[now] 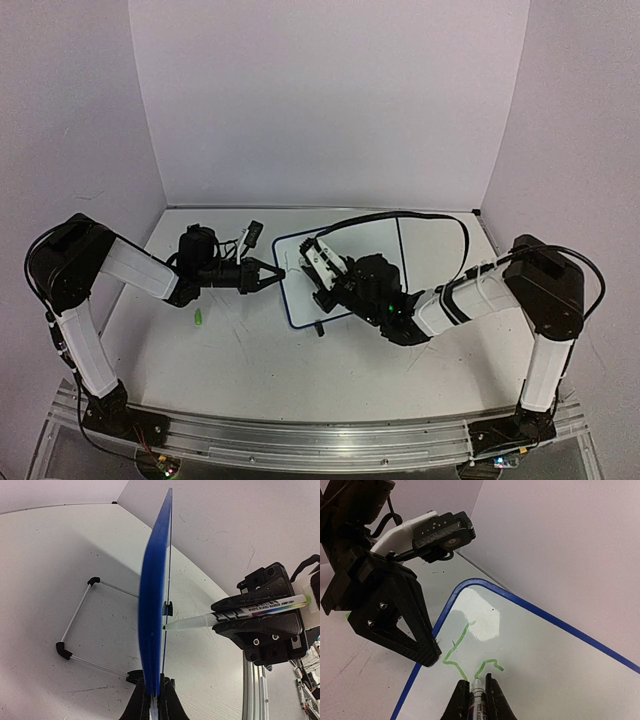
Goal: Write a sentence on the whiteboard
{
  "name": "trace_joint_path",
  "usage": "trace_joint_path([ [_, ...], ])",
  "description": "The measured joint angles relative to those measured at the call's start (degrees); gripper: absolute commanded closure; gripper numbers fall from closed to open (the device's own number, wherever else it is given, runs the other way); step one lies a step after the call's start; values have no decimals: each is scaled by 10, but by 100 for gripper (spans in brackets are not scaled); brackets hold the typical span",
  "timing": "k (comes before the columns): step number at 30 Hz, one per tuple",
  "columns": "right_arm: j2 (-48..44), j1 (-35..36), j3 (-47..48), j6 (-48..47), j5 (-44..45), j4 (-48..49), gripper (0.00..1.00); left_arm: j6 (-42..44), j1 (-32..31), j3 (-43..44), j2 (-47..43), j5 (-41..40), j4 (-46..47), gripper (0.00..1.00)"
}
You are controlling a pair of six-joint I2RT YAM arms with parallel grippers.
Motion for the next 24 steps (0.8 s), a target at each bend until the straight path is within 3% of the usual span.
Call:
trace_joint_path([
  [24,-5,2,-25,-8,48,33,100,2,0,0,0,1,0,100],
])
